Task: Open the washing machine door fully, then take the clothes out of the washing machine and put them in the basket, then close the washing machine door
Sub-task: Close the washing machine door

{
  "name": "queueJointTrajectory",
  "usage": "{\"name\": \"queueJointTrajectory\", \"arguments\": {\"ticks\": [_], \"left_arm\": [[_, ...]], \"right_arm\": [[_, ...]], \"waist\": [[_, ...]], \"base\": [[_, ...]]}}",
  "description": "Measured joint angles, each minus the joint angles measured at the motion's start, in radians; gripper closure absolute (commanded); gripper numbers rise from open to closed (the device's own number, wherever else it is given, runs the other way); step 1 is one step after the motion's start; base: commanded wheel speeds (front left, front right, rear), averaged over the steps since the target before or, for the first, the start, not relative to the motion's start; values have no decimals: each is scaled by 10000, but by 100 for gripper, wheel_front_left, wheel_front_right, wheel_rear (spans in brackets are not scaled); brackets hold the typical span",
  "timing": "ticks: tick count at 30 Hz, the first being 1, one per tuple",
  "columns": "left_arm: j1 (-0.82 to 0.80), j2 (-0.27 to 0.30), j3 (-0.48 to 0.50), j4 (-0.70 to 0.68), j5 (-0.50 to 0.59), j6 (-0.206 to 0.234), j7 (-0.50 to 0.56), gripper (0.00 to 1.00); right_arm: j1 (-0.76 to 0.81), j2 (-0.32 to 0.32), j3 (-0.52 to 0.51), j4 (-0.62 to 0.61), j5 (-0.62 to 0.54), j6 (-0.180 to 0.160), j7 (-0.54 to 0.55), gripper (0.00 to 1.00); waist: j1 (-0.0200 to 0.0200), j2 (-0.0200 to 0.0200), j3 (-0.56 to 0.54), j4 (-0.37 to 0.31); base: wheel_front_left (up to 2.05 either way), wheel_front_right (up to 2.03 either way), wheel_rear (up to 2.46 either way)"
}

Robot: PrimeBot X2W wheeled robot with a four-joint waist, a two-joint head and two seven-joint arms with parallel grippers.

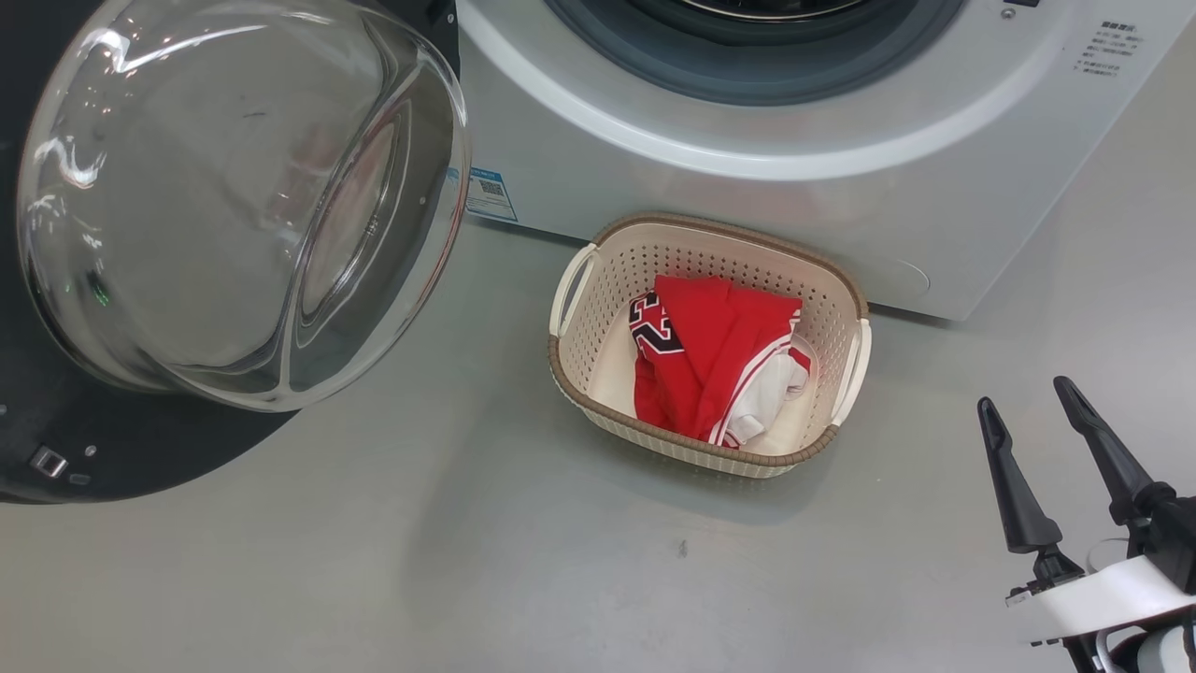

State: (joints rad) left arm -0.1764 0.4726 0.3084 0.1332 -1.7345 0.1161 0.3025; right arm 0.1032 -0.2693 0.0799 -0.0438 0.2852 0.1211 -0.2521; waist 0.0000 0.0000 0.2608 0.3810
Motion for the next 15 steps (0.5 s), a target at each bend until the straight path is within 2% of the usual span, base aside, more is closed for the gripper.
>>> {"name": "queueJointTrajectory", "arguments": {"ticks": [15], "left_arm": [[428, 56, -351, -744, -980, -548, 1471, 100]], "right_arm": [[6, -15, 27, 0, 59, 2, 0, 0]], "waist": [[0, 0, -93, 153]], "base": [[0, 0, 0]]}}
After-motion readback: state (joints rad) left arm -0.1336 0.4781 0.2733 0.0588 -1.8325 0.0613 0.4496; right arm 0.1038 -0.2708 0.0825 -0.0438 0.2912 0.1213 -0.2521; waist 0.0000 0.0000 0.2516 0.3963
